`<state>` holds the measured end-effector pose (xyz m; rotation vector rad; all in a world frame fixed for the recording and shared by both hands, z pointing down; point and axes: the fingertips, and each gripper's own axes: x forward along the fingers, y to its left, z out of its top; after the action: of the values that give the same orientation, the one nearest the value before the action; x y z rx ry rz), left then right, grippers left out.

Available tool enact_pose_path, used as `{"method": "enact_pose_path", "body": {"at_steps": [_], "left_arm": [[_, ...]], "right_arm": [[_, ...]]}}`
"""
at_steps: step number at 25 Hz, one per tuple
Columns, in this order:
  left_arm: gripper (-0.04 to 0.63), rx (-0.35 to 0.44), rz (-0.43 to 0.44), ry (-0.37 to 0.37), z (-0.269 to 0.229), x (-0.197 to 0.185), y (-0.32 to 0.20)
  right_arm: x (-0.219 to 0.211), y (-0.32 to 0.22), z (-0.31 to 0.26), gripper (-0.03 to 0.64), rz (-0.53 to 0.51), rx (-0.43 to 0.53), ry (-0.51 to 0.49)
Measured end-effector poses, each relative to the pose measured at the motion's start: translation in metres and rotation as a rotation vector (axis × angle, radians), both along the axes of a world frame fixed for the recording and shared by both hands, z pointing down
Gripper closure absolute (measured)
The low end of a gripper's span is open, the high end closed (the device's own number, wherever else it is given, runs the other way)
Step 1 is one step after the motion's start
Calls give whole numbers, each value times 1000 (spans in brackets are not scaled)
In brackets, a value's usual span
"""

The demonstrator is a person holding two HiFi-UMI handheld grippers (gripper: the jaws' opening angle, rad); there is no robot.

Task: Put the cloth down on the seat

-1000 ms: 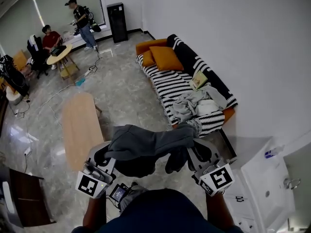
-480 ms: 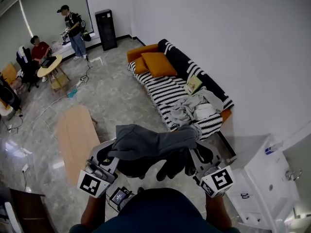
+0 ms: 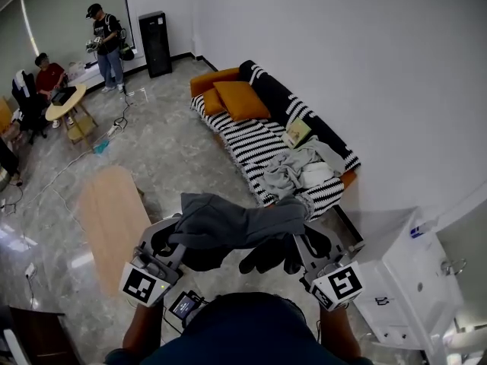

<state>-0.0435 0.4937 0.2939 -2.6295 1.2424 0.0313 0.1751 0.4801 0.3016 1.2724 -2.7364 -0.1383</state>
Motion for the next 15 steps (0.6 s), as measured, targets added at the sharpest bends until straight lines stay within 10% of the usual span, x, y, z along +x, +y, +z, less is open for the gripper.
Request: {"method": "enact_pose_path", "body": {"at_steps": [15], "left_arm": [[541,-57,-42,-16,14,23,-33]], "right_arm": [[10,-53,16,575,-75,-49,-20]]}}
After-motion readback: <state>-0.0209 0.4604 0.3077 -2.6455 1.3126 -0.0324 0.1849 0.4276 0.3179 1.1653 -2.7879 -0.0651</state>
